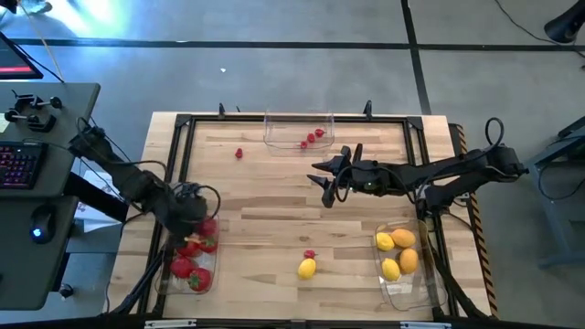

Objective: Sort produce into baskets
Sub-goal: Put the red tomato into the bottom left transparent bin

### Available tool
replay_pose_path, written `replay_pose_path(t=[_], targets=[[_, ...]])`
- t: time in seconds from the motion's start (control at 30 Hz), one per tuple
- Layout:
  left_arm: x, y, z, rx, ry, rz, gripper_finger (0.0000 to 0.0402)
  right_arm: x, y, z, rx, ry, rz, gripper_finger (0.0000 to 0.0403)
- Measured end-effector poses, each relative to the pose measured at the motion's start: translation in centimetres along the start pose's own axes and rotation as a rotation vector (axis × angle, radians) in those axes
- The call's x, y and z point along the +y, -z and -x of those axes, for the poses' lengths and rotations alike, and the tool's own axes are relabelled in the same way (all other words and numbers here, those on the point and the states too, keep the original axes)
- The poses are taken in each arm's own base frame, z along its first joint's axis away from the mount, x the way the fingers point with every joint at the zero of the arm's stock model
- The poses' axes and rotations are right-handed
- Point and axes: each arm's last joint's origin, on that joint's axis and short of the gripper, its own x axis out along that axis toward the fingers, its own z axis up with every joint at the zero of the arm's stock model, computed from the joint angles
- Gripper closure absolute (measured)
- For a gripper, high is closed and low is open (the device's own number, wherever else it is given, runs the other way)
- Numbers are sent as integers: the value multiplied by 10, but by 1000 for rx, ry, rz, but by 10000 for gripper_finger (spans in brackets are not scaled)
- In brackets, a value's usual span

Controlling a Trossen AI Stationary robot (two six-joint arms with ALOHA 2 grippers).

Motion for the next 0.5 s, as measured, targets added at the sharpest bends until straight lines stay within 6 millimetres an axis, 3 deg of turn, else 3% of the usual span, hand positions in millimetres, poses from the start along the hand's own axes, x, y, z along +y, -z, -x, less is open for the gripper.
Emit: replay_pose_path(t=[0.2,0.5], targets=[[7,28,-15,239,-132,123,239,0,0,0,3,1,1,247],[7,39,-42,273,-101,125,239,0,0,0,4,2,2,247]])
